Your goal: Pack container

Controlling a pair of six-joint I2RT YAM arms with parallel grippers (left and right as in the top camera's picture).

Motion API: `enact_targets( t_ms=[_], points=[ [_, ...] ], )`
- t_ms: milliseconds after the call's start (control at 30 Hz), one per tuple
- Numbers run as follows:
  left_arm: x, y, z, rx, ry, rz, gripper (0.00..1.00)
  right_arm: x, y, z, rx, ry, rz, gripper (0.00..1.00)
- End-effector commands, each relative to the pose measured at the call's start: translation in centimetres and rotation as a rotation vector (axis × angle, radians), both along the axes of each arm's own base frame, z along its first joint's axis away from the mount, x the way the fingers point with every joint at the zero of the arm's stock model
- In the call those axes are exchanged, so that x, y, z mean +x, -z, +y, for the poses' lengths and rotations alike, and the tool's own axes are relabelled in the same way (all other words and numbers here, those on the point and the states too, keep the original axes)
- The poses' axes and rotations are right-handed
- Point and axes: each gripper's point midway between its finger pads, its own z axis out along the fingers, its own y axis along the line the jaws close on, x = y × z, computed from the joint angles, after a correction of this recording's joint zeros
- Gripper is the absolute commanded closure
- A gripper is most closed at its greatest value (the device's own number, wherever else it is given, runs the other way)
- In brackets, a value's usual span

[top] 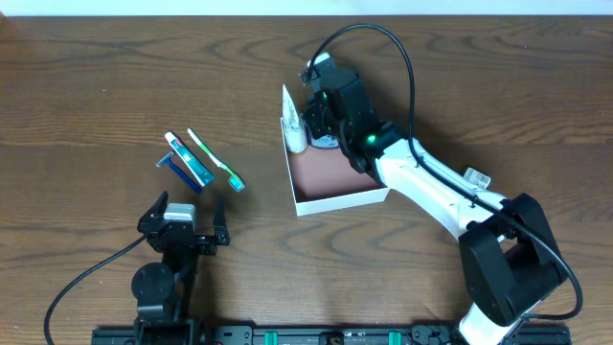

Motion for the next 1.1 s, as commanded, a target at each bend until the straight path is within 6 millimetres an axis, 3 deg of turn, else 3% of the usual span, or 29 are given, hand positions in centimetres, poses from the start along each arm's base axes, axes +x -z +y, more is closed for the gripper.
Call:
enact_targets(
  t_ms=[0,167,200,300,400,633,800,967,1067],
  points=[
    [-0.1,1.6,-0.2,0.01,0.013,0.05,0.02,-0.1,-0.3,0.1,-0.001,-0.006,-0.038,0.9],
    [-0.1,1.6,-0.2,0.009,0.013,0.05,0.02,-0.2,0.0,0.0,-0.005,-0.009,-0.044,0.83],
    [-0.1,1.6,-0.2,0.01,0.013,0.05,0.02,-0.2,0.0,0.0,-0.006,-0.008,-0.046,0.79],
    [-0.1,1.6,-0.2,0.01,0.013,0.05,0.02,-0.1,-0.1,0.0,-0.01,-0.014,-0.055,0.52],
    [-0.1,1.6,-0.2,0.009,0.013,0.05,0.02,0.1,-0.3,0.0,-0.004,-0.01,-0.063,0.44],
    [-0.1,1.6,-0.2,0.009,0.013,0.05,0.02,0.4,-2.8,0.0,0.035,-0.008,-0.12,0.4],
    [-0.1,1.6,-0.2,0.009,0.013,0.05,0.02,-0.2,-6.8,-0.4,0.061,-0.015,-0.191,0.37],
    [-0.1,1.6,-0.2,0.009,0.013,0.05,0.02,-1.7,-11.2,-1.4,0.088,-0.015,-0.242,0.37],
    [-0.1,1.6,-0.2,0.01,0.013,0.05,0.02,-3.1,-11.8,-3.0,0.08,0.013,-0.194,0.37]
  ],
)
